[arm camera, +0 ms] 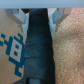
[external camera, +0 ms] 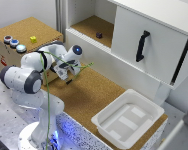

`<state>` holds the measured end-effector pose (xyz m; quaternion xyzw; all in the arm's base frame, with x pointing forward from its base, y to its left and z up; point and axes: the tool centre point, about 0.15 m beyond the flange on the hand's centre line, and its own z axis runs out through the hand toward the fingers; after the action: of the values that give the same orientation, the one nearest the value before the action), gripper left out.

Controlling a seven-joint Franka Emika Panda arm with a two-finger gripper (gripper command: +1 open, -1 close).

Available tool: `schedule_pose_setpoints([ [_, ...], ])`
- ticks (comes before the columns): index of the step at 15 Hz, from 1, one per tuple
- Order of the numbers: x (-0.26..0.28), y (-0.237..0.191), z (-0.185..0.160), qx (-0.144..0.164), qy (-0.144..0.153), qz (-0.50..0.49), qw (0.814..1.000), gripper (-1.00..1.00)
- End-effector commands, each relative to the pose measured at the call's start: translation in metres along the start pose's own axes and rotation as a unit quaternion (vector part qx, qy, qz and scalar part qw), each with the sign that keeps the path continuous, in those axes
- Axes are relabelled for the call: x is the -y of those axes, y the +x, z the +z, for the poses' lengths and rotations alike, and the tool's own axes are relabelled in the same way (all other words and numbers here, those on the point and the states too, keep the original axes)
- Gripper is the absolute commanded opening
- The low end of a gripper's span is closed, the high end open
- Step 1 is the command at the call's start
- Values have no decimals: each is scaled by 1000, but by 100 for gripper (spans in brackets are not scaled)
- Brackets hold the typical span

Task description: Go open the drawer

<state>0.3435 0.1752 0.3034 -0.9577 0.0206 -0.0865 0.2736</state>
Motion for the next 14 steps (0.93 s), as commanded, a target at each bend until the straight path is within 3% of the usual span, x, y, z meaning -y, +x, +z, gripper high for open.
schedule_pose_setpoints([
  [1, -40, 21, -9, -2, 12, 10, 1000, -100],
  [9, -55, 22, -22, -14, 3, 31, 999, -100],
  [10, -55, 23, -23, -14, 0, 32, 999, 100],
  [14, -45, 28, -32, -14, -16, 7, 1000, 100],
])
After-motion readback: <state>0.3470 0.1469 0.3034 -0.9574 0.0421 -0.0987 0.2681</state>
